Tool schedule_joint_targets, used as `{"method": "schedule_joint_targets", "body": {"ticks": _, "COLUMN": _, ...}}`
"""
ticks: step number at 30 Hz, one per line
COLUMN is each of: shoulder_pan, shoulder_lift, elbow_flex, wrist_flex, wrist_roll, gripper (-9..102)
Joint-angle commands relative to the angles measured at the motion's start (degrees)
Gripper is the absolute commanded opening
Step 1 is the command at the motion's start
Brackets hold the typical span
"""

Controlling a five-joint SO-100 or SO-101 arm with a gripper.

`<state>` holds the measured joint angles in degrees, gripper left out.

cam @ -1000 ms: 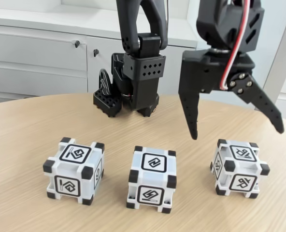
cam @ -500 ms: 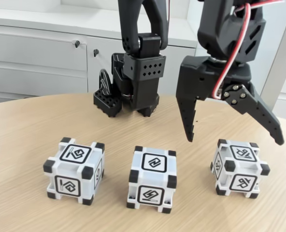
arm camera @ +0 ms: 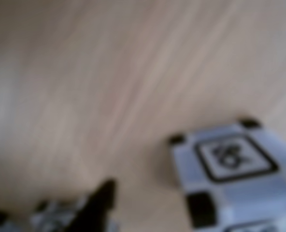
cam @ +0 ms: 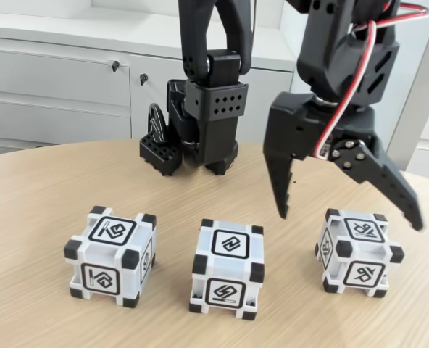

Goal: Stack cubes from left to right.

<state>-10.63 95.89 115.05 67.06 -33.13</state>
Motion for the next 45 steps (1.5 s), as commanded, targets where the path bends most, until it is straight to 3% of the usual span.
{"method": "schedule_joint_targets", "body": {"ticks": 1, "shoulder_pan": 0.44, "shoulder_lift": -0.09, "elbow_flex": -2.29, "wrist_flex": -3.78, "wrist_roll": 1.14, "gripper": 53}}
{"method": "schedule_joint_targets", "body": {"ticks": 11, "shoulder_pan": 0.35, "shoulder_lift": -3.52, "elbow_flex": -2.20, "wrist_flex": -6.24, "wrist_roll": -1.05, "gripper": 48}}
{"method": "schedule_joint_targets", "body": {"ticks": 20, "shoulder_pan": 0.35, "shoulder_lift": -3.52, "elbow_flex": -2.20, "wrist_flex": -6.24, "wrist_roll": -3.96, "gripper": 30}}
{"method": "schedule_joint_targets", "body": {"ticks": 26, "shoulder_pan": 0.35, "shoulder_lift": -3.43, "elbow_flex": -2.20, "wrist_flex": -6.24, "wrist_roll": -4.04, "gripper": 27}}
{"method": "schedule_joint_targets", "body": {"ticks": 31, "shoulder_pan": 0.35, "shoulder_lift": -3.43, "elbow_flex": -2.20, "wrist_flex": -6.24, "wrist_roll": -6.33, "gripper": 16}}
{"method": "schedule_joint_targets", "body": {"ticks": 45, "shoulder_pan": 0.35, "shoulder_lift": -2.55, "elbow_flex": -2.20, "wrist_flex": -6.24, "wrist_roll": -4.83, "gripper": 20}}
